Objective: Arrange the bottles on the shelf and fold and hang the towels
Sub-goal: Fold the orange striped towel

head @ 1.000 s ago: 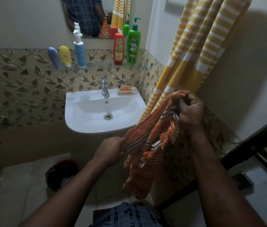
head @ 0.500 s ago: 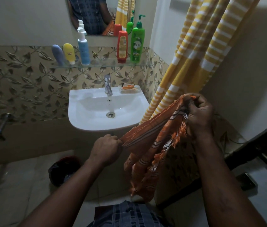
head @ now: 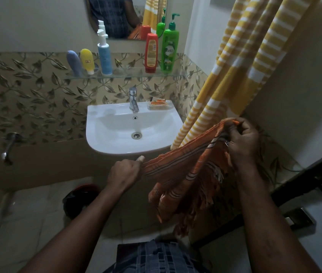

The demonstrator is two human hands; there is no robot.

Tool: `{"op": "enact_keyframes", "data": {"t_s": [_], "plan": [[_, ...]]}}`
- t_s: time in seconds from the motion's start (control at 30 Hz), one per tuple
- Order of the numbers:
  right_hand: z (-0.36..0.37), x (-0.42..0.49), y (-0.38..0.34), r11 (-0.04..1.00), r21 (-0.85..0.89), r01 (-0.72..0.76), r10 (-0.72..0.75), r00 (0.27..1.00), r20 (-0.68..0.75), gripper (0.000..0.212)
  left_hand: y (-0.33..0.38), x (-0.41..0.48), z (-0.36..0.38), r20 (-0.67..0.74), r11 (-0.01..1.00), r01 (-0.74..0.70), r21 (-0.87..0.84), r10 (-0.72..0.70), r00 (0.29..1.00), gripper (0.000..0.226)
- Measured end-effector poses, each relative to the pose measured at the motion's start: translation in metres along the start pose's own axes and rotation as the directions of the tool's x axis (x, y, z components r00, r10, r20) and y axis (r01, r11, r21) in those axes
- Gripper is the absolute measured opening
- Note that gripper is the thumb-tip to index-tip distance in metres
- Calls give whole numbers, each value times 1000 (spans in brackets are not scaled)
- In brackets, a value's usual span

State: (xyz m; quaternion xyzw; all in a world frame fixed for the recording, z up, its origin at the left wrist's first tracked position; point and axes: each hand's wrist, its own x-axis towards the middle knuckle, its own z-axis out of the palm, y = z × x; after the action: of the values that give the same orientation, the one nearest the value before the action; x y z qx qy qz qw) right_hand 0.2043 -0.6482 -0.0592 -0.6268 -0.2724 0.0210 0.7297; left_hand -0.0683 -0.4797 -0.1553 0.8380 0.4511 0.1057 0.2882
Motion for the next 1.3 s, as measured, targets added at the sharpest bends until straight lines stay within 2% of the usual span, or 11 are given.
{"op": "enact_keyframes", "data": {"t_s": [0.07, 0.17, 0.23, 0.47, 0.6, 0.73, 0.9, 1.03, 1.13, 1.2, 1.3], "plan": [[2, -5, 0, 1000, -5, 2, -1, 1000, 14, 19, 3, 4, 0, -9, 996, 73, -43, -73, 997, 57], [-2, -5, 1, 1000, 20, 9, -9, 1000, 13, 16, 14, 8, 1, -13, 988, 125, -87, -127, 992, 20], [-4, -7, 0, 1000, 17, 23, -23, 1000, 7, 17, 18, 6, 1, -4, 980, 148, -131, -150, 989, 11], [-4, -14, 3, 1000, -20, 18, -17, 999, 40, 18, 17, 3, -2, -92, 961, 145, -236, -171, 981, 18], [-6, -16, 5, 1000, 5, 5, -5, 999, 33, 6, 17, 4, -4, -103, 960, 139, -245, -168, 980, 22], [-4, -14, 6, 1000, -1, 17, -17, 999, 33, 9, 16, 4, -3, -114, 975, 116, -187, -139, 984, 16], [-1, -13, 3, 999, -25, 32, -31, 998, 54, 18, 13, 5, -1, -112, 996, 60, -65, -67, 991, 19], [-1, -14, 2, 999, -16, 34, -33, 998, 49, 20, 13, 5, 1, -93, 998, 50, 27, -47, 995, 11], [-2, -12, 0, 1000, 3, 31, -31, 999, 44, 21, 14, 7, 2, -108, 996, 54, 73, -46, 993, 25], [-3, -11, -1, 1000, -2, 30, -30, 999, 42, 20, 13, 7, 3, -131, 993, 45, 109, -31, 991, 21], [-3, -9, -1, 1000, -7, 31, -30, 999, 30, 20, 13, 7, 5, -137, 986, -96, 138, 115, 984, 18]]}}
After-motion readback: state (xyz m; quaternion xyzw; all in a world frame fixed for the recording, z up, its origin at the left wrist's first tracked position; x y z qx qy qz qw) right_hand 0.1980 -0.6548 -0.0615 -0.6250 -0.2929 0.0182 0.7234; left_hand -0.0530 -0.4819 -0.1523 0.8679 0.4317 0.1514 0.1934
